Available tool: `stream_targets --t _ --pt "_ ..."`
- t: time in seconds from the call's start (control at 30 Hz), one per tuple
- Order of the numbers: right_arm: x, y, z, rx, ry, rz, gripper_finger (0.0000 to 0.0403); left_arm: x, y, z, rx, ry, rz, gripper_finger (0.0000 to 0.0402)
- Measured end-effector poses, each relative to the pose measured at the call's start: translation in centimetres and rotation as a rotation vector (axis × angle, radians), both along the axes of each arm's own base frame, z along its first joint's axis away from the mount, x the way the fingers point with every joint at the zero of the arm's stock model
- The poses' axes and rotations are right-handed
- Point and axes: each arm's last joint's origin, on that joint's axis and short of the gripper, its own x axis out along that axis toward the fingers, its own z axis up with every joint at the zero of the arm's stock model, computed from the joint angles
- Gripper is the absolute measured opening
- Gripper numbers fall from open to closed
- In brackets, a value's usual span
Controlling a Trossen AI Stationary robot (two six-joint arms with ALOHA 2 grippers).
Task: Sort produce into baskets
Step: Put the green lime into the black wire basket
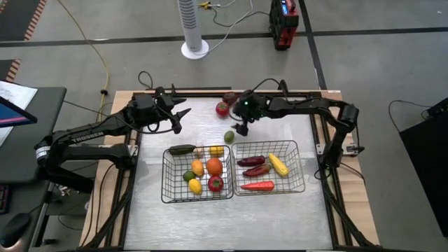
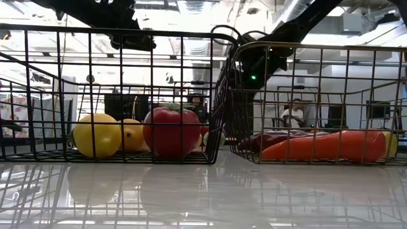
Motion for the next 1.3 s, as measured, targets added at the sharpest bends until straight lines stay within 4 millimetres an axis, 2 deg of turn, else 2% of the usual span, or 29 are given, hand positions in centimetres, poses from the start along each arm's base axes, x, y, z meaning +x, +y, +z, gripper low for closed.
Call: stream_targets --t 0.1,0.23,0.4,0.6,0.77,0.83,0.9,1.03,1.3 --pt "-0.4 0.9 -0.6 0.028 0.083 0.106 0.0397 0.0 0.0 0.0 0.016 0.005 0.004 0.0190" --pt "-0.5 1.0 -0.6 0.033 0.071 0.225 0.0395 0.0 0.1 0.2 0.027 -0.011 0.006 0.0190" --pt "-0.4 0.9 -0.6 -0.129 0.084 0.376 0.0377 0.0 0.0 0.1 0.020 0.001 0.004 0.0190" --pt "0.1 1.3 -0.3 -0.238 0.061 0.472 0.0363 0.0 0.0 0.0 0.016 0.009 0.004 0.0190" --pt "0.7 3.7 -0.6 -0.493 0.155 0.754 0.0362 0.0 0.0 0.0 0.024 0.018 0.000 0.0190" --pt "1.1 4.7 -0.6 -0.580 0.181 0.819 0.0362 0.0 0.0 0.0 0.024 0.019 0.000 0.0190" --pt "1.5 5.6 -0.4 -0.609 0.178 0.817 0.0361 0.0 0.0 0.0 0.024 0.021 0.000 0.0190" --pt "2.1 6.4 0.4 -0.529 0.144 0.775 0.0360 0.0 0.0 -0.1 0.023 0.025 0.000 0.0190" --pt "1.9 5.3 0.4 -0.503 0.116 0.760 0.0341 0.0 0.0 -0.1 0.022 0.025 0.000 0.0190"
